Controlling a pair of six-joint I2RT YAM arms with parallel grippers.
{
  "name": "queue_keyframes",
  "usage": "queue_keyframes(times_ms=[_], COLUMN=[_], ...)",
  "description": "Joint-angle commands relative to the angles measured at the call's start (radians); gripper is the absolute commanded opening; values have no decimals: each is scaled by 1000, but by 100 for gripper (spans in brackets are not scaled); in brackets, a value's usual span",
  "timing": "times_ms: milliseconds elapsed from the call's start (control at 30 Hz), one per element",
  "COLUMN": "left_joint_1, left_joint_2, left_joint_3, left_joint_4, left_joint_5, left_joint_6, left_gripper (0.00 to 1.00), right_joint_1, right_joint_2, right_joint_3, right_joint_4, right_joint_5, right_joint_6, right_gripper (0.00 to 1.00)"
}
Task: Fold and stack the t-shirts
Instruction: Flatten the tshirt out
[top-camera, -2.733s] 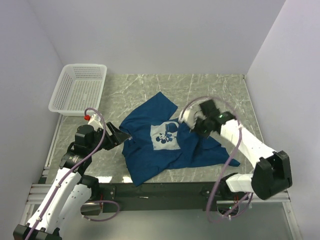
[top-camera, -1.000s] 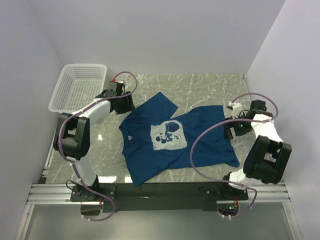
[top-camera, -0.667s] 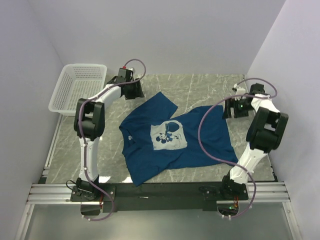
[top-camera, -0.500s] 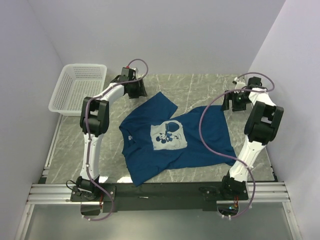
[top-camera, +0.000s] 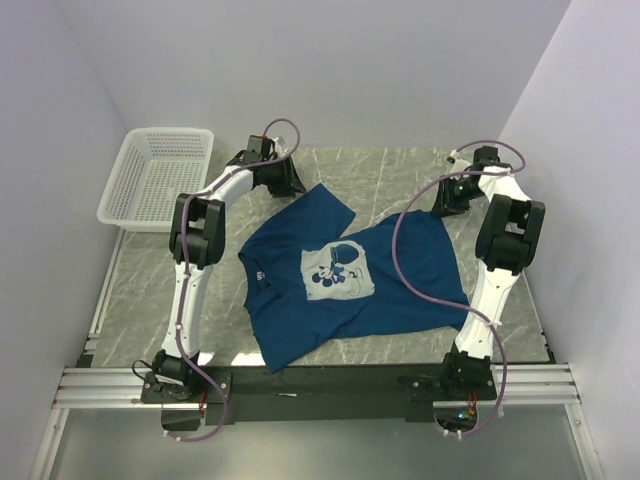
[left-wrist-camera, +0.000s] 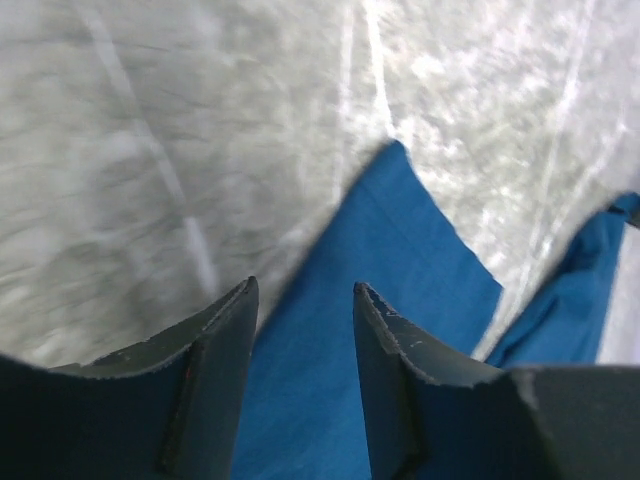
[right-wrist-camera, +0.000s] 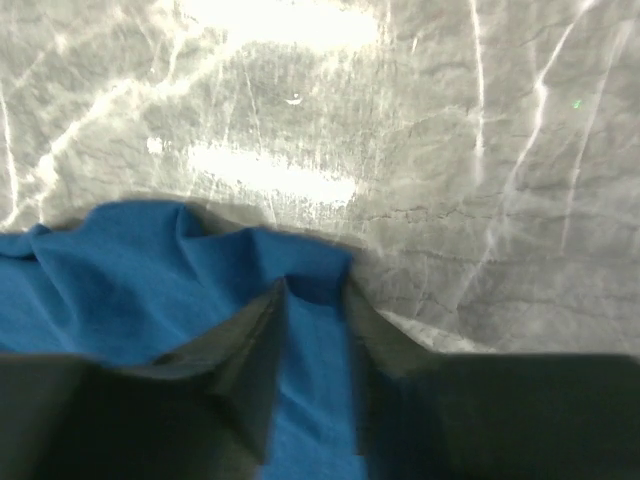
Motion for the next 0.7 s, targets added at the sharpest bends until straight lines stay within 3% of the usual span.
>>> queue_keyframes(times_ms=[0,67,167,300,467,533,600,633,667], left_joint_1=[-22,-26,-32,-44,-87,-106,-117,-118,-117], left_joint_2=[68,79,85,93,129,143,149,151,151], left_joint_3=[30,41,61,87,150,175,187,190,190], left_joint_4=[-82,-97,-124,-151,-259,-284,-305,-306,-298], left_joint_5=[82,96,88,50,-137,-217,-295,-311,-318], left_joint_6=[7,21,41,62,122,135,138,139,144], left_gripper=[49,47,47,48,48,42,29,22,5], right_joint_1=[1,0,1,0,1,0,1,1,0], right_joint_2=[20,23,10,10,9,7,6,6,9], right_joint_3=[51,59,46,57,68,72,77,80,86], right_joint_4=[-42,-51,-34,-34,-39,-39,-39,-39,-39], right_joint_5=[-24,-30,-32,-29,-44,-47,-48,-48,-47], right_joint_6=[26,26,31,34,40,41,41,43,45], right_gripper=[32,19,11,6,2,1,0,0,0])
